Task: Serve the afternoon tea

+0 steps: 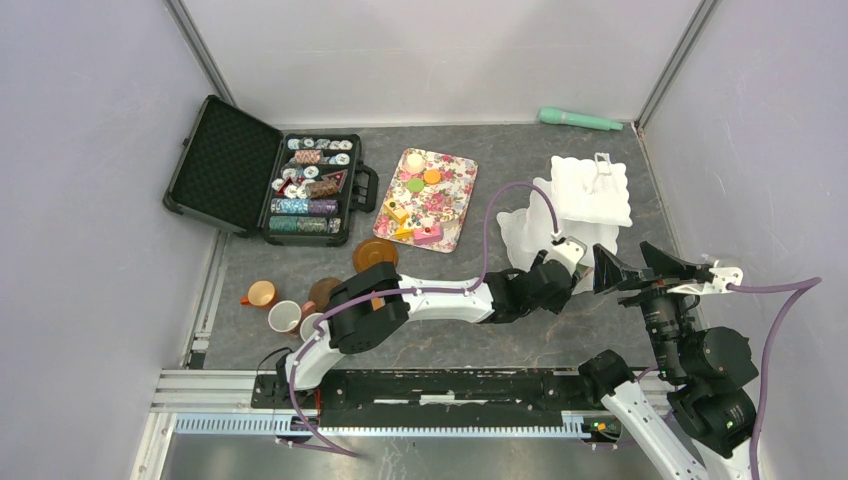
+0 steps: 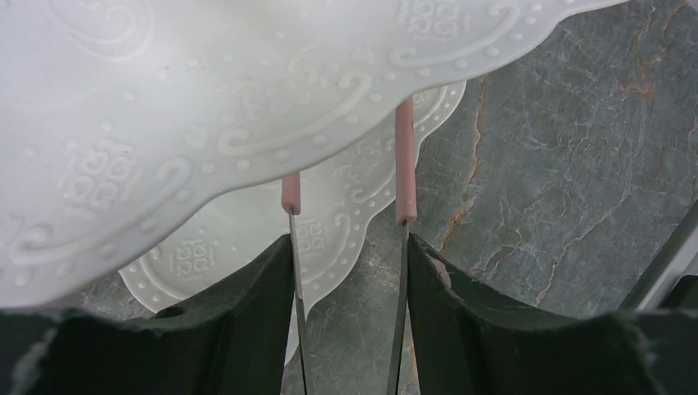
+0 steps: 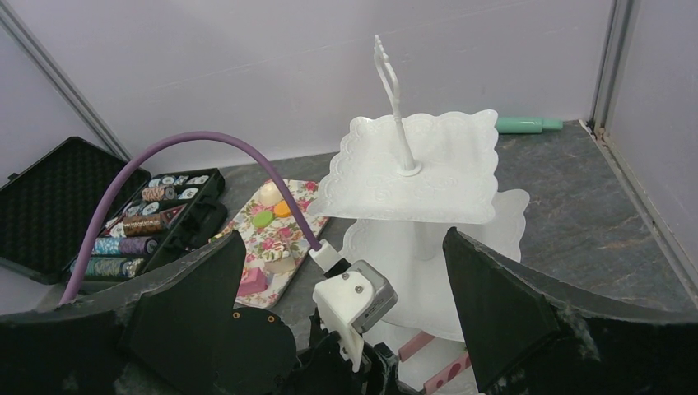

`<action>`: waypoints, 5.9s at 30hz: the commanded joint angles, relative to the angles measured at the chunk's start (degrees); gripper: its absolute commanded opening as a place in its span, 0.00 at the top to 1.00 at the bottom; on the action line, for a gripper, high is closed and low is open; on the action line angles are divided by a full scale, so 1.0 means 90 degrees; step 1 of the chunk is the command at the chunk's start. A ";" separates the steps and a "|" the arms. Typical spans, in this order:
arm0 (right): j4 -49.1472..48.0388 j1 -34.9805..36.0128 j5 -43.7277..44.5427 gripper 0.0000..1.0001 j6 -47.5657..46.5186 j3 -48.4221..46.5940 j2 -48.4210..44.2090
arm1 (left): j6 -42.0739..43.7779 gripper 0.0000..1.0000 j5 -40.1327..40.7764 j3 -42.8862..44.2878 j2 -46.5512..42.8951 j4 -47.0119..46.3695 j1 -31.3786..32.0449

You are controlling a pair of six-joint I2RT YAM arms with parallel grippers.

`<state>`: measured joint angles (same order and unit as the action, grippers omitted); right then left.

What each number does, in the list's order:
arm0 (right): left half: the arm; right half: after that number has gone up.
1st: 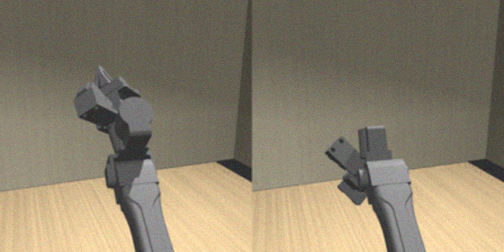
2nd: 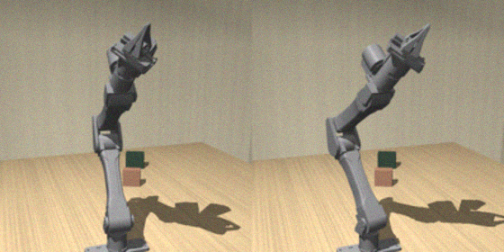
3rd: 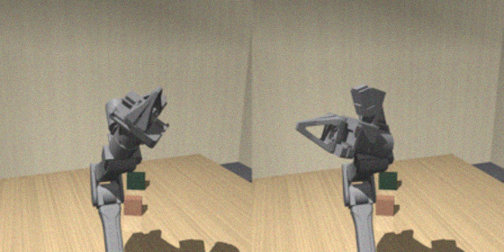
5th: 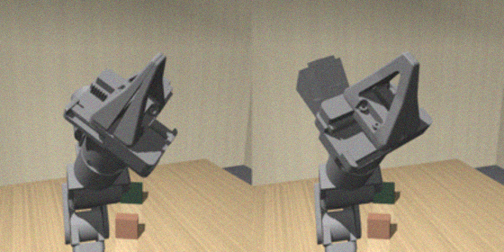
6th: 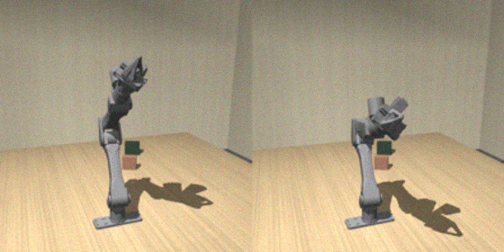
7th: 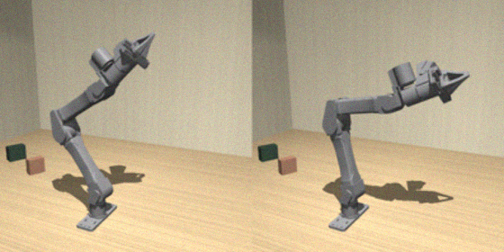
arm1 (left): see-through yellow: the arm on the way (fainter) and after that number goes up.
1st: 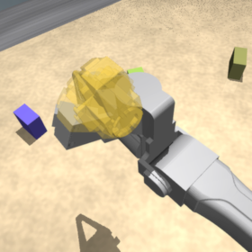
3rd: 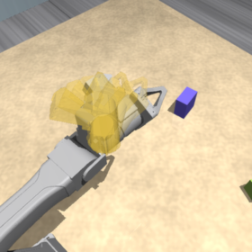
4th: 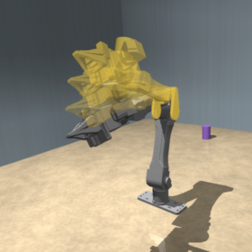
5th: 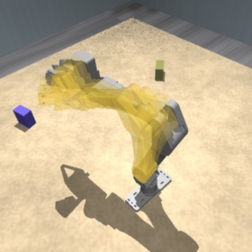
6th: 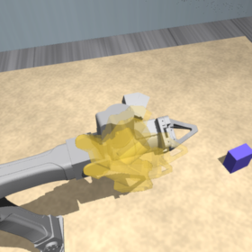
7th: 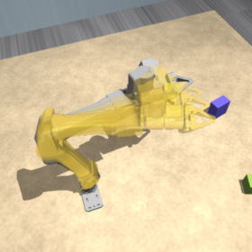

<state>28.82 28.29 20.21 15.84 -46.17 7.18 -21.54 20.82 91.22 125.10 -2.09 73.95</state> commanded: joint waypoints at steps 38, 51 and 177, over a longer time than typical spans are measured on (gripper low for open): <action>-0.0545 0.0021 -0.0071 0.02 0.0049 0.0500 -0.0082 | -0.0800 0.48 0.0580 -0.3566 -0.5476 0.2849 -0.1424; -0.0503 0.0020 -0.0107 0.02 0.0158 0.0401 -0.0102 | -0.1319 0.45 0.0184 -0.1868 -0.4019 0.3336 -0.2870; -0.0192 0.0020 0.0250 0.02 0.0237 0.0501 -0.0611 | -0.0963 0.46 -0.0641 -0.1736 -0.2140 0.0685 -0.0690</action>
<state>28.34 28.29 22.55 17.78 -41.69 2.68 -30.13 13.41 72.95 106.34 5.87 67.44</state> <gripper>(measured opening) 0.980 0.513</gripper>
